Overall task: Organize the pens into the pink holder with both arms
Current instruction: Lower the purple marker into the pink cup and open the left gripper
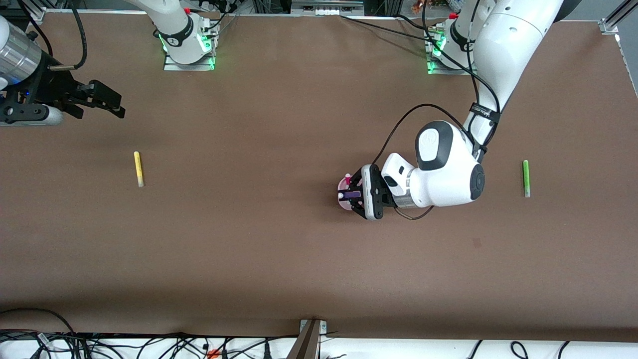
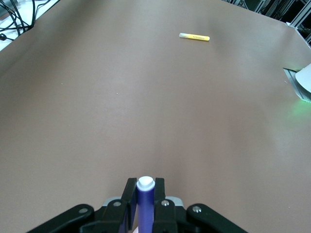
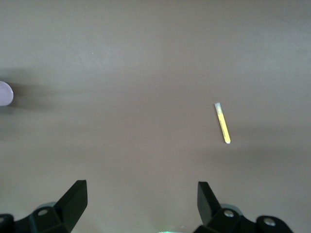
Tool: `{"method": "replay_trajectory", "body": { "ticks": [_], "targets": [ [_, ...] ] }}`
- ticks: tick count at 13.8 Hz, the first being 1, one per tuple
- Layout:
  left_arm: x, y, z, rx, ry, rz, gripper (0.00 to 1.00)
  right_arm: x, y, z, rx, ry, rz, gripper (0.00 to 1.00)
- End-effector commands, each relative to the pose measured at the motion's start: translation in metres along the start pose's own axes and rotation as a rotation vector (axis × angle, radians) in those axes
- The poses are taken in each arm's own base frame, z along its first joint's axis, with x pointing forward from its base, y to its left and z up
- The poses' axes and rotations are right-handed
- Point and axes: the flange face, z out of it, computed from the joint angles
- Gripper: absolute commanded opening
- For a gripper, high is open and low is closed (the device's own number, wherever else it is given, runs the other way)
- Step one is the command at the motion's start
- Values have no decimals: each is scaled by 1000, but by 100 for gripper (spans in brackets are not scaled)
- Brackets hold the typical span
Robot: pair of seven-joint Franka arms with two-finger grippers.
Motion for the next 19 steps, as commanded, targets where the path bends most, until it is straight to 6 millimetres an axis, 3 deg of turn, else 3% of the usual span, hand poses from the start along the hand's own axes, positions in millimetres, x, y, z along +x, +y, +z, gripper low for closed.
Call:
{"method": "replay_trajectory", "body": {
  "ticks": [1,5,7,13,16,18,19],
  "targets": [
    [-4,10,-4,10,-23,23,0,-17,7,-5,-16,-8,-9,100],
    [-1,14,1,1,-25,26,0,-12,10,17,-39,-5,-3,100],
    [1,15,-1,1,-24,30,100,-8,16,26,-66,1,-3,100],
    [28,23,-58,46,-9,57,100,0,13,22,-86,-10,1,100],
    [-14,2,-106,-18,-25,-55,100,6,14,15,-81,8,-1,100],
    [-25,1,-140,-15,-104,-133,100,9,12,18,-76,14,11,100],
    [-20,7,-156,-9,-154,-200,100,10,12,16,-74,29,12,100]
  ]
}}
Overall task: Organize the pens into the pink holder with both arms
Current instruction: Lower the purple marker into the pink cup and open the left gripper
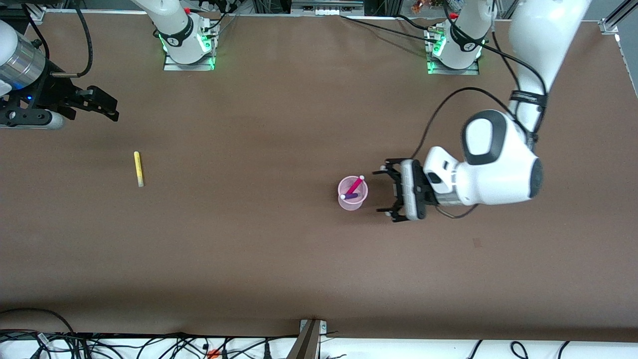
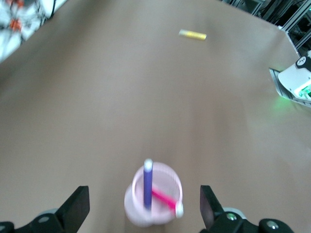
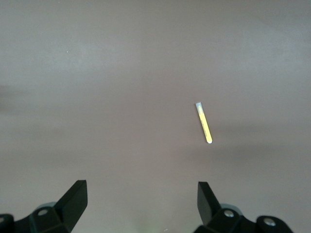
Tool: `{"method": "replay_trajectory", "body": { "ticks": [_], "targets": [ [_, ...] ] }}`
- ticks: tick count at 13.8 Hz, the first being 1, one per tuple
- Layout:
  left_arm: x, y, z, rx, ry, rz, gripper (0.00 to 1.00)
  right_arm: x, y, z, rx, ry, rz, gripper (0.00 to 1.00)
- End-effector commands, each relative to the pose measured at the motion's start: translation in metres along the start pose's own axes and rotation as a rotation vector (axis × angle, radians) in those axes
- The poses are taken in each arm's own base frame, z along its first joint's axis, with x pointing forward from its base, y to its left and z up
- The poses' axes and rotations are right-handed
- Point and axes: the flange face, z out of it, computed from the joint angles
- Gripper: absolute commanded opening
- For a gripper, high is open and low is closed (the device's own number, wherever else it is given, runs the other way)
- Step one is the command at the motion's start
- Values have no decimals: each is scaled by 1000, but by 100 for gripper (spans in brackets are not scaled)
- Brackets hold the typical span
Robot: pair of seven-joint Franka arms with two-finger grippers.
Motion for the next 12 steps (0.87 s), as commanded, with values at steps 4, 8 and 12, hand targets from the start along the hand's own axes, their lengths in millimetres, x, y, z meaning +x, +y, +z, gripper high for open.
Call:
{"method": "replay_trajectory", "body": {
  "ticks": [4,8,12],
  "targets": [
    [30,44,-78,64,-253,-258,100,7,-1,-2,-4,7,2,100],
    [34,62,-118,213,-437,-387,100,7,-1,0,-5,-1,2,100],
    [10,51,-166,374,-462,-566,100,7,-1,-1,-5,2,2,100]
  ]
}}
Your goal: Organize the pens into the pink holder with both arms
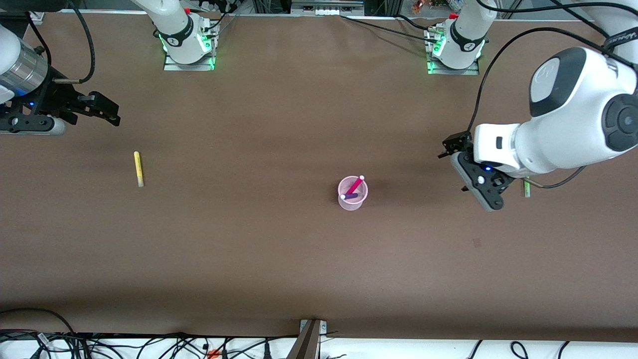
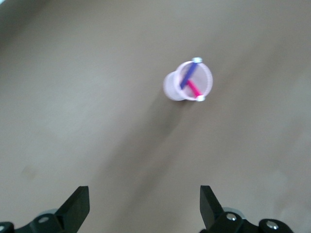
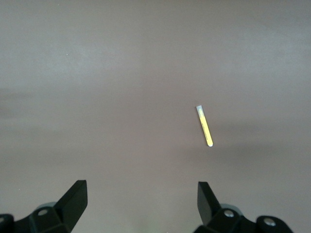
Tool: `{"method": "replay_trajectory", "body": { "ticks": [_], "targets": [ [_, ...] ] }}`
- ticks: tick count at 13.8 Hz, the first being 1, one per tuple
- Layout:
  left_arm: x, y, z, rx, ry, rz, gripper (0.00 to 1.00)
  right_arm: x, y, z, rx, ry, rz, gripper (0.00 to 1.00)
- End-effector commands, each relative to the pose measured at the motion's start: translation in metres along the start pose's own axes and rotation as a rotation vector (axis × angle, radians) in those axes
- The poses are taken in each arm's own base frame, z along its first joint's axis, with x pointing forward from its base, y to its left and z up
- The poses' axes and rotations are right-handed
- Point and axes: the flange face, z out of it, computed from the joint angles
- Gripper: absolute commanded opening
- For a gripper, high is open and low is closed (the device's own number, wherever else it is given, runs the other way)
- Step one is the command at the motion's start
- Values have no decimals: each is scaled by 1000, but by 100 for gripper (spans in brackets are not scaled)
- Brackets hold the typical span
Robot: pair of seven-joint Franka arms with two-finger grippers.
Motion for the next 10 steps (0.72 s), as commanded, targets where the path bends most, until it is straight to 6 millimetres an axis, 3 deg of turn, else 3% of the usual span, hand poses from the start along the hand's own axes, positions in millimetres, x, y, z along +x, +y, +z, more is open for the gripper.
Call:
{"method": "replay_trajectory", "body": {
  "ticks": [1,2,3,6,8,10],
  "targets": [
    [-22,-23,-30,110,-26,-104,100,1,0,-6,-4,4,2,100],
    [-39,-27,-53,157,-5,-154,100,1,0,-5,-4,2,2,100],
    [-52,-27,-63,179,-1,-247,100,1,0,-6,-4,4,2,100],
    [-95,-4,-79,203,33,-529,100,1,0,-5,-4,2,2,100],
    [-129,16,-74,225,89,-571,100,1,-1,-6,-4,5,1,100],
    [-145,27,-76,233,110,-577,100,1,-1,-6,-4,4,1,100]
  ]
}}
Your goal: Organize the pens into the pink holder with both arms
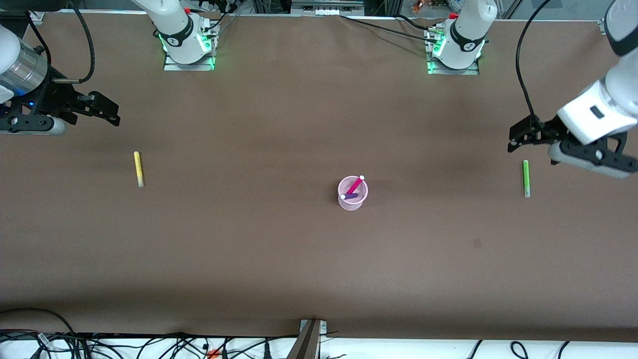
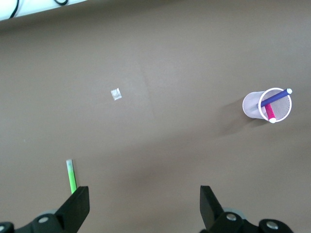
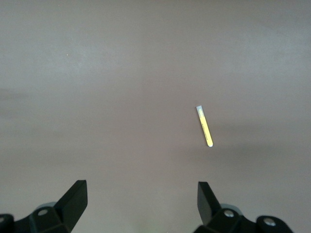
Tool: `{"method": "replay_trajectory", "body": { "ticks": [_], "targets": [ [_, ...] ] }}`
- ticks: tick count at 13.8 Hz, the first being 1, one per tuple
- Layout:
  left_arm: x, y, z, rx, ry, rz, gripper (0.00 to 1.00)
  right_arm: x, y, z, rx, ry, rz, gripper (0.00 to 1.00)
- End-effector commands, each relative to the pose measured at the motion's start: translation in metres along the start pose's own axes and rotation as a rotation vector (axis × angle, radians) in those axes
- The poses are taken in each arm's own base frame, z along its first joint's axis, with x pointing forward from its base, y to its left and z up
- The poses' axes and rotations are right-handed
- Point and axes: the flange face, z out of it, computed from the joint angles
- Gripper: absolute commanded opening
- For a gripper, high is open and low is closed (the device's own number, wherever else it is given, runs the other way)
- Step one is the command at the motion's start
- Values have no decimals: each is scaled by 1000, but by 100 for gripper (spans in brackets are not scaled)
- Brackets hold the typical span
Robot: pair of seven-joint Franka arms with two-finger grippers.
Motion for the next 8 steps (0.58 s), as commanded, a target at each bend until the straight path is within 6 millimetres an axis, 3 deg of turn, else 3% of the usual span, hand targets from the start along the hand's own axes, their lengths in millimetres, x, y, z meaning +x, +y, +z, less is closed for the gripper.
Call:
{"method": "replay_trajectory", "body": {
  "ticks": [1,8],
  "targets": [
    [-40,2,0,19,31,-51,100,1,-1,-5,-5,1,1,100],
    [-43,-4,-12,27,-37,-81,100,1,-1,-5,-5,0,0,100]
  ]
}}
